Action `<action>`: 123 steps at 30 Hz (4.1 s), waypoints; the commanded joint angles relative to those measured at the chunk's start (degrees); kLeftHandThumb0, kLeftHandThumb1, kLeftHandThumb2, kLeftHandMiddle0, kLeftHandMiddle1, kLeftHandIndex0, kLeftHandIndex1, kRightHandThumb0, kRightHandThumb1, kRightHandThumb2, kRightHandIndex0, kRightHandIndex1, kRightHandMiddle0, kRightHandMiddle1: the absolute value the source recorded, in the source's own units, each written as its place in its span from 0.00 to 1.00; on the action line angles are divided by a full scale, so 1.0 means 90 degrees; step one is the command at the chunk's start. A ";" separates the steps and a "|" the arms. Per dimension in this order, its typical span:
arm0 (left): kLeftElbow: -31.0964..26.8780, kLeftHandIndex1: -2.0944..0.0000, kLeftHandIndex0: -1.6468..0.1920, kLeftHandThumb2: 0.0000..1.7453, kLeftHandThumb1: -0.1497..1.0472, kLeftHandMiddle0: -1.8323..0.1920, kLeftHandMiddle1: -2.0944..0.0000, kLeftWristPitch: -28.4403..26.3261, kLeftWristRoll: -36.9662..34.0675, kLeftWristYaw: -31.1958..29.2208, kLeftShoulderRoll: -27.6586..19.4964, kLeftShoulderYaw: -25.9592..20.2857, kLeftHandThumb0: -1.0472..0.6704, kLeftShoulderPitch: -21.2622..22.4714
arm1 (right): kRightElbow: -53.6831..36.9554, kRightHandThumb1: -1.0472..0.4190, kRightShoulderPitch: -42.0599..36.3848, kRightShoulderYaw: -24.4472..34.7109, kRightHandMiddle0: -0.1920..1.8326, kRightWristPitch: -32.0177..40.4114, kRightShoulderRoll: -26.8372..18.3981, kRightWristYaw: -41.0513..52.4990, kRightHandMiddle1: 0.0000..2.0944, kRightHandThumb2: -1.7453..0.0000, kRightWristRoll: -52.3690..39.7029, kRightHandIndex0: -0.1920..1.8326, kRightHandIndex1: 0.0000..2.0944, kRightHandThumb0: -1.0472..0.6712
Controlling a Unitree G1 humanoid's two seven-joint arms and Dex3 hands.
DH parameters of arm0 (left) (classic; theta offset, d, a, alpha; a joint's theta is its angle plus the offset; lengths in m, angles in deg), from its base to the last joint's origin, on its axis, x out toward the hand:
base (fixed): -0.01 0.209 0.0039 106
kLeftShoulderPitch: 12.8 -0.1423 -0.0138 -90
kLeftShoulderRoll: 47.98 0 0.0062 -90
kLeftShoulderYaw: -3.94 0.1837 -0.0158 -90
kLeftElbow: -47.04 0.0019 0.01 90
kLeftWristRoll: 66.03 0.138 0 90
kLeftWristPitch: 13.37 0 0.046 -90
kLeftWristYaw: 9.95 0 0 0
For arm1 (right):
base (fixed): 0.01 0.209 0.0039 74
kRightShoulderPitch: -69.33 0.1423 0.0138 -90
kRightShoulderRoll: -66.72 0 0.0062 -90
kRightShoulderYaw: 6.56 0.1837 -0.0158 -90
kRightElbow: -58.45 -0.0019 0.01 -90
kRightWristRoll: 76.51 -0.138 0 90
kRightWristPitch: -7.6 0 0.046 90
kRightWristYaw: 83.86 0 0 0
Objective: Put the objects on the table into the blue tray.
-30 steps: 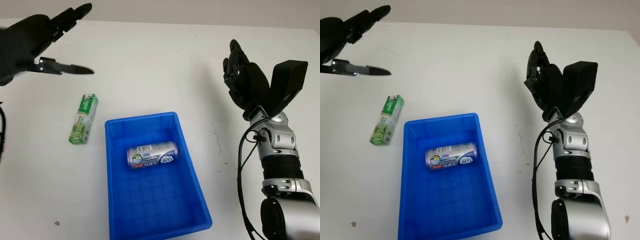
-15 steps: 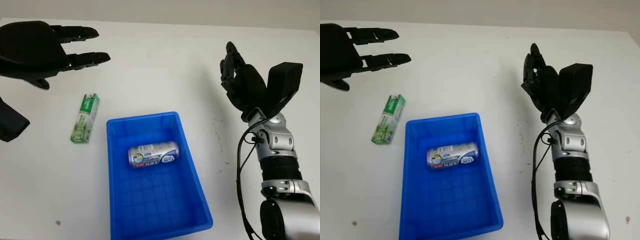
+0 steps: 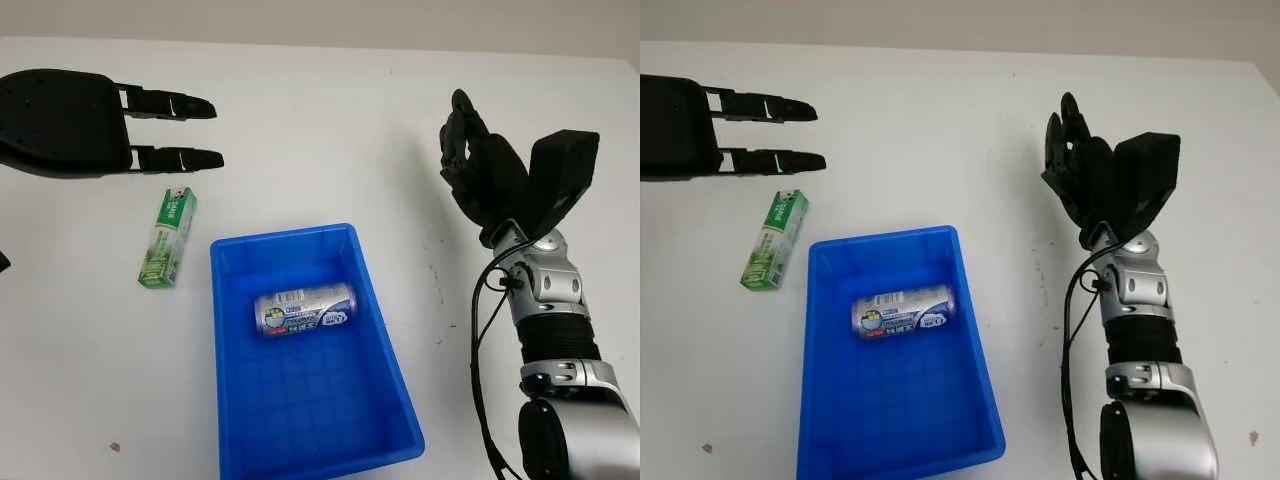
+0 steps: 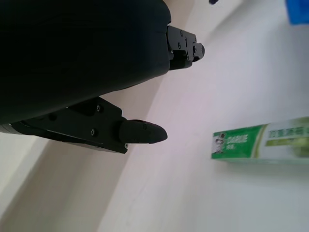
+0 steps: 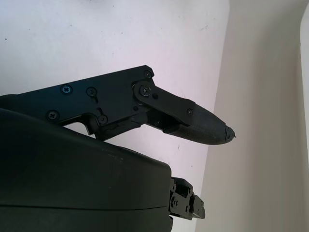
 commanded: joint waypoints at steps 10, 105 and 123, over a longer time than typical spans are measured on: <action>0.0163 0.97 0.89 0.14 1.00 0.89 0.97 0.0121 -0.0564 -0.0508 0.0371 0.0441 0.58 -0.0453 | -0.0081 0.00 -0.0123 0.0182 0.00 -0.0122 -0.0093 0.0171 0.00 0.56 -0.0118 0.00 0.00 0.24; -0.2990 0.00 0.46 0.33 1.00 0.33 0.00 -0.5906 -1.1107 -0.7590 0.2652 -0.4351 0.35 -0.2408 | 0.0003 0.00 -0.0259 0.0303 0.00 0.0029 -0.0020 0.0310 0.00 0.62 -0.0271 0.00 0.00 0.26; -0.6882 0.00 0.44 0.34 1.00 0.34 0.00 -1.3730 -1.3806 -0.7411 0.4645 -0.5287 0.37 -0.3097 | 0.0126 0.00 -0.0200 0.0231 0.00 -0.0031 0.0006 0.0389 0.00 0.60 -0.0212 0.00 0.00 0.28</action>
